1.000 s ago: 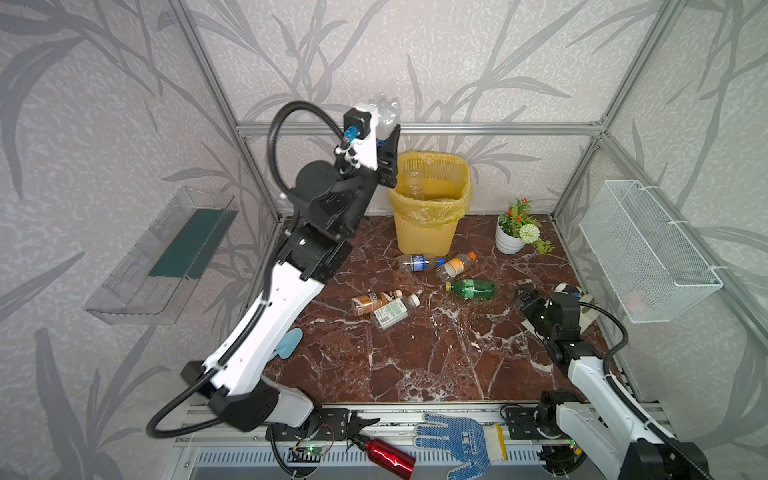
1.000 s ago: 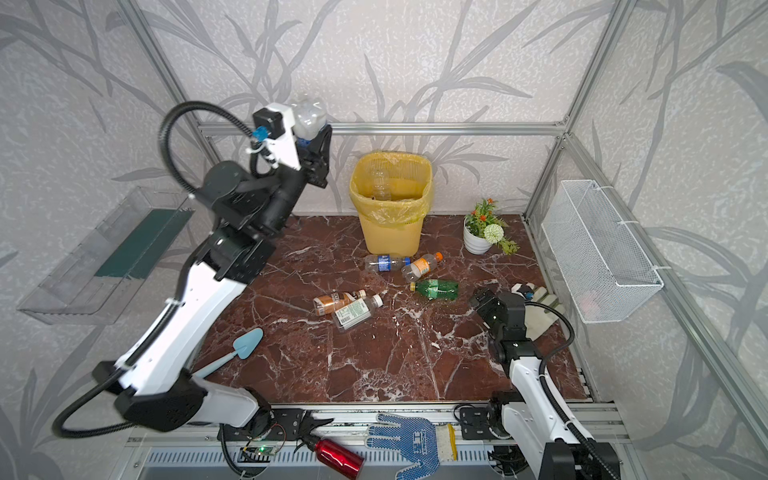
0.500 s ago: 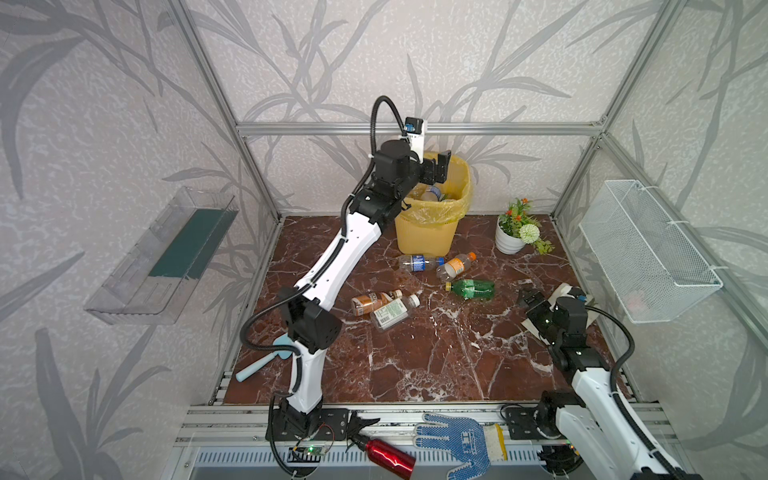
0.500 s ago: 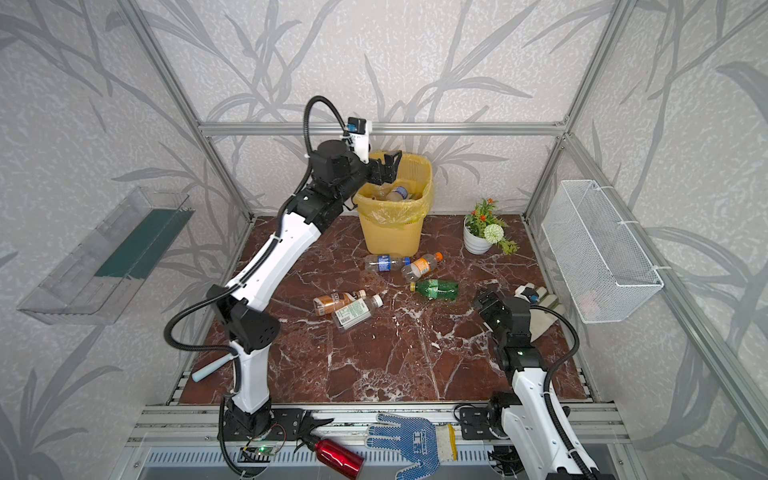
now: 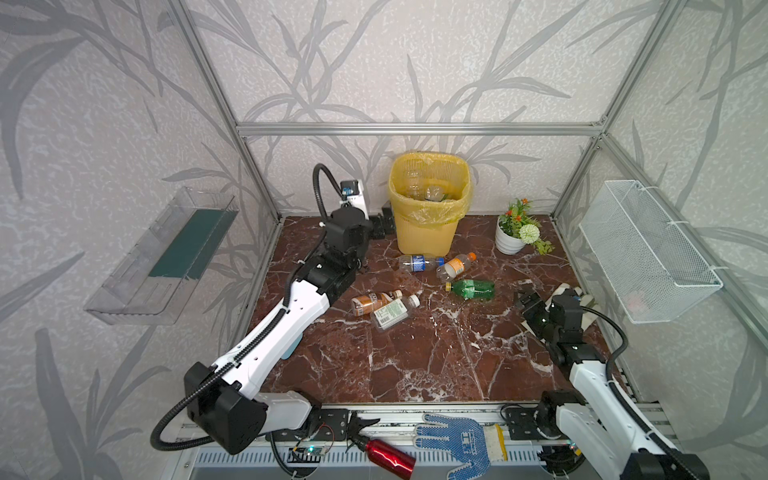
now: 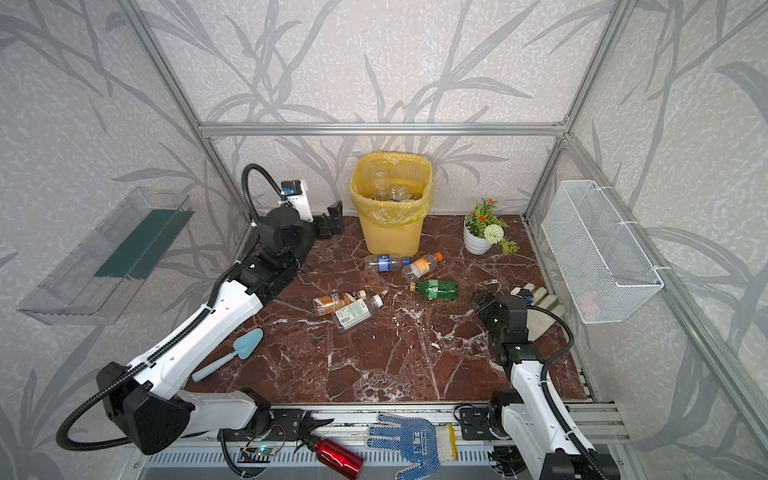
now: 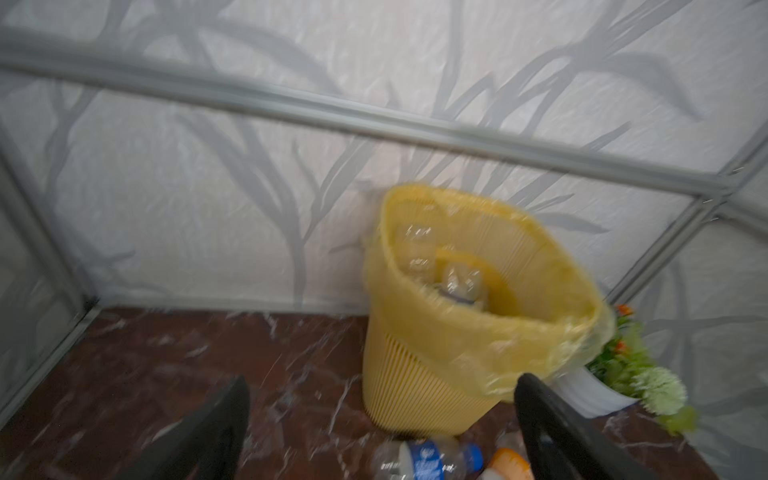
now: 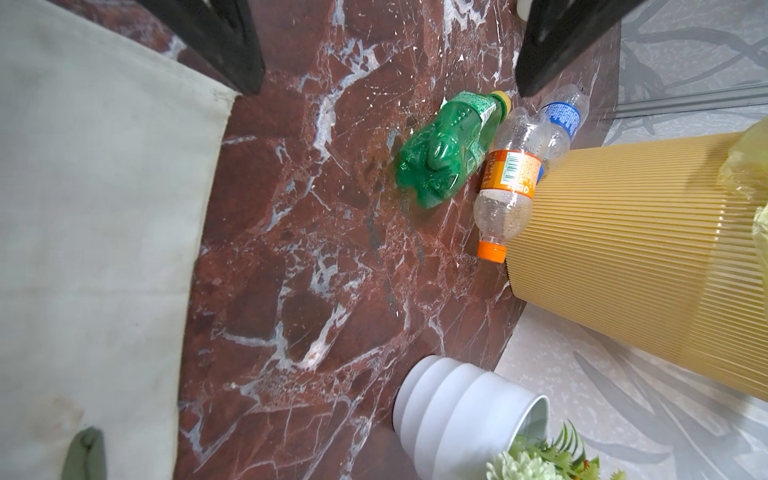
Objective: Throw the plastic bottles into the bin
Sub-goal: 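Bring the left gripper back down toward the brown coffee bottle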
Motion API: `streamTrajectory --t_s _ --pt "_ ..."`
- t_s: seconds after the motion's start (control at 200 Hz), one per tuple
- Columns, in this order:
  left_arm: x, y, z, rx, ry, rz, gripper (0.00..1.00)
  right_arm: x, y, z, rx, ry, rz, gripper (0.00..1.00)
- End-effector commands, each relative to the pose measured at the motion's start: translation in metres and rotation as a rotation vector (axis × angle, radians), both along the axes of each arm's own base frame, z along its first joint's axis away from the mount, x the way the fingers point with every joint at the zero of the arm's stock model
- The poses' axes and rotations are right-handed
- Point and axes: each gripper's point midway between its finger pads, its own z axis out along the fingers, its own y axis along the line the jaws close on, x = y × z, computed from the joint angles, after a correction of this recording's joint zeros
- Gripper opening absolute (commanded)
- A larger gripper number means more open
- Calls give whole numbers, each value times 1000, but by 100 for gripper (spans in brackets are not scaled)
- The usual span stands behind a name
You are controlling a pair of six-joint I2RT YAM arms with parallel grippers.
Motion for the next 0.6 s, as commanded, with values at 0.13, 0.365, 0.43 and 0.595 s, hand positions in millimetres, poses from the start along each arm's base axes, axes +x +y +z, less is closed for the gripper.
streamTrajectory --t_s 0.13,0.365,0.43,0.595 --pt "-74 59 -123 -248 299 265 99 7 5 -13 47 14 6 95" --pt "-119 55 -206 -475 506 378 98 10 10 -21 71 37 30 95" --pt "-124 50 -210 -498 509 390 98 11 9 -22 66 38 26 94" --pt "-127 29 -215 -537 516 400 99 12 9 -25 66 47 23 94"
